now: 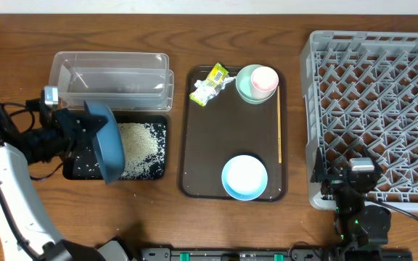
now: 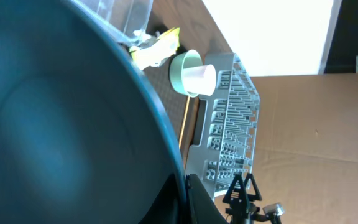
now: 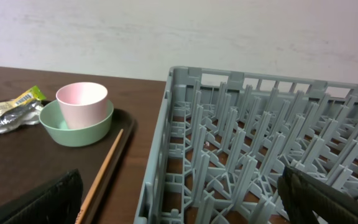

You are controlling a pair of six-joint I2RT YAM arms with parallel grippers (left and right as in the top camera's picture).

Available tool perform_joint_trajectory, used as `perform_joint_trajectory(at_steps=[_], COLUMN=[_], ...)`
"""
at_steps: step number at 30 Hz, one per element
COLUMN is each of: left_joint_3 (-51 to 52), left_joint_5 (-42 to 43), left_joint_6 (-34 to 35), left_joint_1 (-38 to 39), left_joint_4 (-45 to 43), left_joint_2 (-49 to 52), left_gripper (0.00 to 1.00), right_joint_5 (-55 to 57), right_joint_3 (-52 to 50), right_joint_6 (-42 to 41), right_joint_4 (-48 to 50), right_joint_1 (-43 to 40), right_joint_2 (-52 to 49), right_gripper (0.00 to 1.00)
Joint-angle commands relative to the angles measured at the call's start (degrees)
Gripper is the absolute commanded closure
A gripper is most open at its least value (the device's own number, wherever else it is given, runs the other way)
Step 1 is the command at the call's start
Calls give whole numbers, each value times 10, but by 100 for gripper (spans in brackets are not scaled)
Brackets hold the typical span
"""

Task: Sort waste into correct bins and load items into the dishwasher rack
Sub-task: 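Tilt the blue plate over the black tray to dump the rice, then carry the empty blue plate back and lower it onto the brown tray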

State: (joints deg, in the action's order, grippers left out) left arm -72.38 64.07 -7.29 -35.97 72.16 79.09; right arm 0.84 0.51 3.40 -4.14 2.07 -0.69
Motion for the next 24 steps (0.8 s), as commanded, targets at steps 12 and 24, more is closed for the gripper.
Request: perform_joint_trajectory(at_steps=[12,24], left_joint_3=[0,0], left_joint_5=[-137,-429], left_joint_6=[212,321], left_joint_1=[156,514], left_joint_4=[-130,-284], left_joint_2=[-181,-219], left_gripper=[93,94], right_joint_5=[-5,-5], right_joint_3=[-2,-2], right_joint_6=[5,5], right_joint_4=[-2,-2], right_joint_1=[-3,-3], right_joint_2=[3,3], right_gripper=[1,1])
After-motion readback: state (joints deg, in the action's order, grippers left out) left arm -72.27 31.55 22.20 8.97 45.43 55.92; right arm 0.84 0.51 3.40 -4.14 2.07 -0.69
